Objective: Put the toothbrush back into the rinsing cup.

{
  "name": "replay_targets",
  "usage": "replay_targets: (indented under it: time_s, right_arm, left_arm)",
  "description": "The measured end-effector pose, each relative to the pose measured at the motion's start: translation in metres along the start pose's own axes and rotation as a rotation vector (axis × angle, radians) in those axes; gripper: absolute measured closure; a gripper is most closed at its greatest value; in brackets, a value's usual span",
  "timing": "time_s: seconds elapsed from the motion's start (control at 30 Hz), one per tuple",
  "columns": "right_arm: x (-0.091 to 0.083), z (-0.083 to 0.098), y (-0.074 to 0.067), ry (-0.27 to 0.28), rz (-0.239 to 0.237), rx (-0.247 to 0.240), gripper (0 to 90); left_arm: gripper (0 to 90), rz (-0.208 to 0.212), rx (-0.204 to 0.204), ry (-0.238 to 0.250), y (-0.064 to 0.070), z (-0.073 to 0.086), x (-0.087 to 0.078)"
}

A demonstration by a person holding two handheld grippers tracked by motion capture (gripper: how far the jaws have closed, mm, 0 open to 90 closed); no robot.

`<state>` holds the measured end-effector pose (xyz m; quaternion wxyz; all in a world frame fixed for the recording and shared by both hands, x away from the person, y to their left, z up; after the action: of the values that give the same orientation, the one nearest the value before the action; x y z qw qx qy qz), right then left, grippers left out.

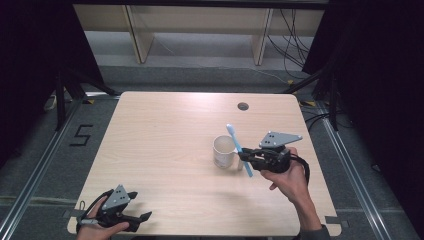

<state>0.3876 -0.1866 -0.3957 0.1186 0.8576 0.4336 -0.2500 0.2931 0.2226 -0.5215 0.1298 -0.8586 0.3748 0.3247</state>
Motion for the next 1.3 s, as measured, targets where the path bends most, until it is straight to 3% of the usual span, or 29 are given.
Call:
replay_targets:
  time_s: [0.13,0.3,0.37,0.67,0.8,0.87,0.9,1.0,1.3]
  right_arm:
    - [-0.002,-0.001,0.004,0.021,0.006,0.044,79.5]
    - [-0.004,-0.002,0.010,0.057,0.037,0.027,79.5]
    - [-0.003,-0.003,0.012,0.075,0.037,0.061,79.5]
    - [0.001,-0.006,0.020,0.126,0.061,0.086,79.5]
    - [0.001,-0.008,0.025,0.150,0.083,0.077,79.5]
    - [0.001,-0.009,0.024,0.145,0.075,0.096,79.5]
    - [0.001,-0.010,0.026,0.155,0.072,0.079,79.5]
    - [0.000,-0.011,0.026,0.165,0.078,0.101,79.5]
    - [0.003,-0.014,0.030,0.204,0.095,0.084,79.5]
  left_arm:
    - [16.1,-0.002,-0.002,0.000,0.000,0.000,0.000]
    - [16.1,0.000,0.001,-0.002,0.000,0.000,0.000]
    - [16.1,0.001,-0.001,0.000,0.000,0.000,0.000]
    - [16.1,-0.006,0.006,-0.009,-0.002,0.000,0.000]
    - [16.1,-0.006,0.006,-0.009,-0.002,0.001,0.000]
    - [16.1,-0.006,0.005,-0.009,-0.002,0.001,0.000]
    - [16.1,-0.007,0.005,-0.008,-0.002,0.001,0.000]
    - [16.1,-0.007,0.005,-0.009,-0.001,0.001,0.000]
    - [16.1,0.001,-0.002,-0.004,0.000,0.001,0.001]
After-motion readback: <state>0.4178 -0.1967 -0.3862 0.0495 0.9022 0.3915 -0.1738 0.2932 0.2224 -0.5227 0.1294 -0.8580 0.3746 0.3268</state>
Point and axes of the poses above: each handheld gripper's, and its own axes: x roughly forward along the jaws, z roughly out of its underside, y roughly to its right, the point moved 3 cm from there along x, roughly forward along the jaws, and after that the axes turned 1 degree about -z, right-handed, at the moved point
